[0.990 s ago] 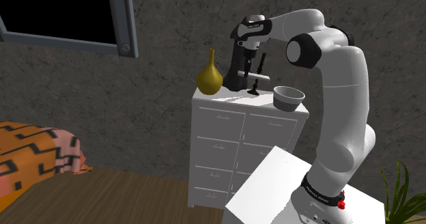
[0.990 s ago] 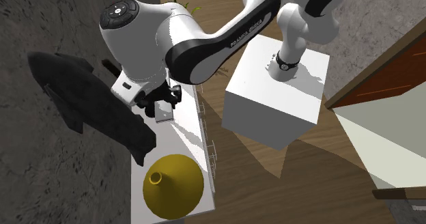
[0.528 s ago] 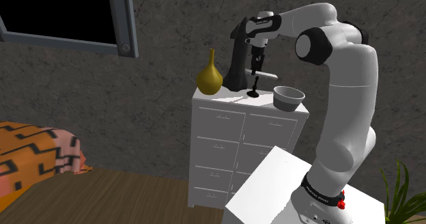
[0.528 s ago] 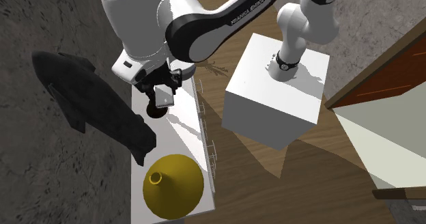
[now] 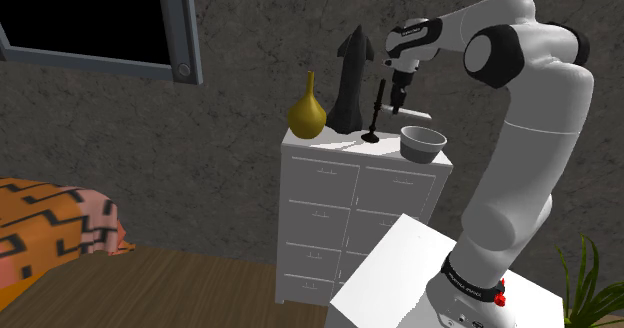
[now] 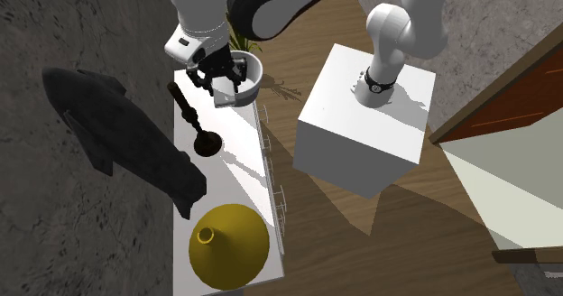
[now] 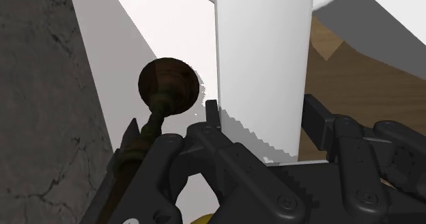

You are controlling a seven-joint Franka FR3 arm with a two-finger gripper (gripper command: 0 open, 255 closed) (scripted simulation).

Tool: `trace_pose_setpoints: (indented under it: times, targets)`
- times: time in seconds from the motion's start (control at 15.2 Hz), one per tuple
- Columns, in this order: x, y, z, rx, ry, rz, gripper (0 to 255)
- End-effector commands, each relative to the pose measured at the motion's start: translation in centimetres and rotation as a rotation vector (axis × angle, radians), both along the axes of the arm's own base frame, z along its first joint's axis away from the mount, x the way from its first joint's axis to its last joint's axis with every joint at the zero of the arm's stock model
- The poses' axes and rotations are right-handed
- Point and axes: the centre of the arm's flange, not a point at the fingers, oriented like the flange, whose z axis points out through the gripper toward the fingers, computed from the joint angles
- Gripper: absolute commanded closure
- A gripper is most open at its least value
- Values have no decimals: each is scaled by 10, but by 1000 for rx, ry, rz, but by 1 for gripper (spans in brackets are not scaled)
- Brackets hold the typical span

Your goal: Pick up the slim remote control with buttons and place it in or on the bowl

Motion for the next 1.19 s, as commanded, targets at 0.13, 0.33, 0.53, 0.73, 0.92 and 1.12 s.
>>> trace_pose_setpoints:
  times: [0.13, 0.33, 0.53, 0.73, 0.92, 1.12]
  targets:
    - [-53, -16, 2, 0, 0, 1, 255]
    - [-90, -30, 3, 0, 0, 1, 255]
    - [-92, -30, -7, 0, 0, 1, 255]
    - [-92, -30, -23, 0, 0, 1, 255]
    - [-92, -30, -39, 0, 0, 1, 255]
    - [-92, -30, -55, 0, 0, 1, 255]
